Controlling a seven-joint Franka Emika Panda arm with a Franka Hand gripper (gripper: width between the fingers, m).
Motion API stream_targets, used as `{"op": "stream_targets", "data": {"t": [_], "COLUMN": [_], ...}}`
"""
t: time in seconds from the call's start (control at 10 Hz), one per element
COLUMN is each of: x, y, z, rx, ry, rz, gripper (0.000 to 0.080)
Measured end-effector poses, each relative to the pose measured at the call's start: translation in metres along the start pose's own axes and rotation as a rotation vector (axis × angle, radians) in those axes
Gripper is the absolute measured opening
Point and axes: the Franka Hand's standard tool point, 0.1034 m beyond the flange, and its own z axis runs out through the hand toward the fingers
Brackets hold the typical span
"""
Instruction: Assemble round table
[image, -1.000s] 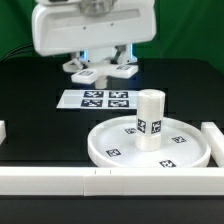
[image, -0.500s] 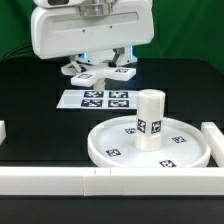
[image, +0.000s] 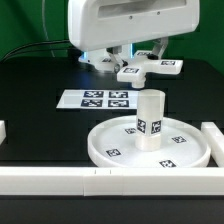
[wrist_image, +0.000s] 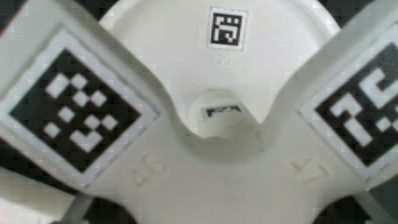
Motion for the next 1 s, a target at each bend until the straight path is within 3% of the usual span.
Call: {"op": "stream_targets", "data": {"t": [0.2, 0.4, 0.5, 0.7, 1.0], "x": [0.000, 0.010, 0.017, 0.029, 0.029], "y": [0.000, -0.011, -0.017, -0.014, -0.010], "z": [0.001, -0.001, 0.000, 0.005, 0.008], "rx": [0.001, -0.033, -0.033, -0.019, -0.028], "ry": [-0.002, 0.005, -0.002, -0.028, -0.010], "rz": [0.000, -0.065, -0.093, -0.102, -0.096], "gripper": [0.0448, 0.0448, 0.0448, 0.0448, 0.0448]}}
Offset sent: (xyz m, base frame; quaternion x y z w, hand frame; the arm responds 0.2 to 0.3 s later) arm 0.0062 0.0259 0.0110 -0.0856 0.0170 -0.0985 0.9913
